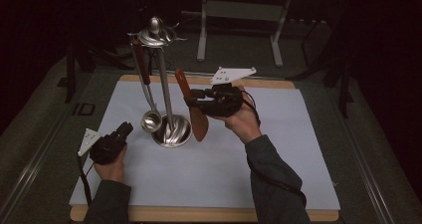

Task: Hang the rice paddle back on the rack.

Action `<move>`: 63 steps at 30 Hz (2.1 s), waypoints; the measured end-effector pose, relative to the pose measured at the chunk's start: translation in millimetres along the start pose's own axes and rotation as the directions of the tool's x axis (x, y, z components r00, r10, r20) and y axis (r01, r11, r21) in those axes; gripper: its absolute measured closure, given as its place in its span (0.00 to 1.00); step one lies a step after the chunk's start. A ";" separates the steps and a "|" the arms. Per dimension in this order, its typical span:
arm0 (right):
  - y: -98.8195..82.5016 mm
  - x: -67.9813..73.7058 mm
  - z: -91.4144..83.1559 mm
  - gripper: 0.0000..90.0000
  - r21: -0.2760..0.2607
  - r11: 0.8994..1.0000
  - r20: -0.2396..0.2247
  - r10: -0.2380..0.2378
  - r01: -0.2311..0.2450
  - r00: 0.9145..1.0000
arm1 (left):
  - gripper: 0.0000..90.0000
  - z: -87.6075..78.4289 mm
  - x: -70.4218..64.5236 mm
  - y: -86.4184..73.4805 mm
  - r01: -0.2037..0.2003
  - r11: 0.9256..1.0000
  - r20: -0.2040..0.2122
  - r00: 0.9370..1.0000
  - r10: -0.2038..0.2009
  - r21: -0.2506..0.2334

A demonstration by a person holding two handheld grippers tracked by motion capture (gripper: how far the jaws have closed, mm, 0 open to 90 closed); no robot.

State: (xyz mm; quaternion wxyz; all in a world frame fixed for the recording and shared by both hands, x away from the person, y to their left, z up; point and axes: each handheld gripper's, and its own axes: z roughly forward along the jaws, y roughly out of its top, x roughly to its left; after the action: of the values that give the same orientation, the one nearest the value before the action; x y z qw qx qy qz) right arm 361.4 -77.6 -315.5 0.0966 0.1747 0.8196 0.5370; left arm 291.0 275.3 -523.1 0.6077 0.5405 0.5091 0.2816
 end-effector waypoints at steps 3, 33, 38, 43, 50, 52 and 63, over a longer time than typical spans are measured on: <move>1.8 0.5 -0.4 0.74 0.001 1.000 0.000 -0.005 0.005 1.000 | 0.84 0.0 0.0 0.0 0.001 1.000 0.000 1.000 -0.001 -0.001; 12.2 4.1 -2.6 0.74 -0.042 0.999 -0.008 -0.010 0.009 1.000 | 0.84 -1.0 0.3 0.6 0.001 1.000 -0.003 1.000 -0.001 -0.004; 14.4 3.5 -3.8 0.74 -0.045 0.999 -0.006 -0.007 0.006 1.000 | 0.84 -0.7 0.7 0.5 0.002 1.000 -0.006 1.000 -0.002 -0.003; 17.0 2.9 -4.7 0.74 -0.050 0.999 -0.008 -0.011 0.011 1.000 | 0.84 -0.1 -0.1 0.1 0.003 1.000 -0.007 1.000 -0.003 -0.001; 20.7 3.4 -5.6 0.74 -0.052 0.999 -0.009 -0.014 0.014 1.000 | 0.84 0.7 -0.3 -0.6 0.002 1.000 -0.009 1.000 -0.002 0.005; 21.9 3.2 -5.5 0.74 -0.057 0.998 -0.017 -0.014 0.013 1.000 | 0.84 0.1 0.1 -0.6 0.002 1.000 -0.010 1.000 -0.002 0.003; 29.5 7.6 -6.3 0.74 -0.066 0.997 -0.011 -0.027 0.026 1.000 | 0.84 -0.3 0.6 -0.5 0.005 1.000 -0.009 1.000 -0.005 0.000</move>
State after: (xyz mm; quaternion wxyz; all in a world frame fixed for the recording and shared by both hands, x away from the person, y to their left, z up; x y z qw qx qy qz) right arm 357.6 -69.3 -285.8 0.1043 0.1573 0.8044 0.5634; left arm 290.8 275.8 -523.7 0.6062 0.5380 0.5132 0.2825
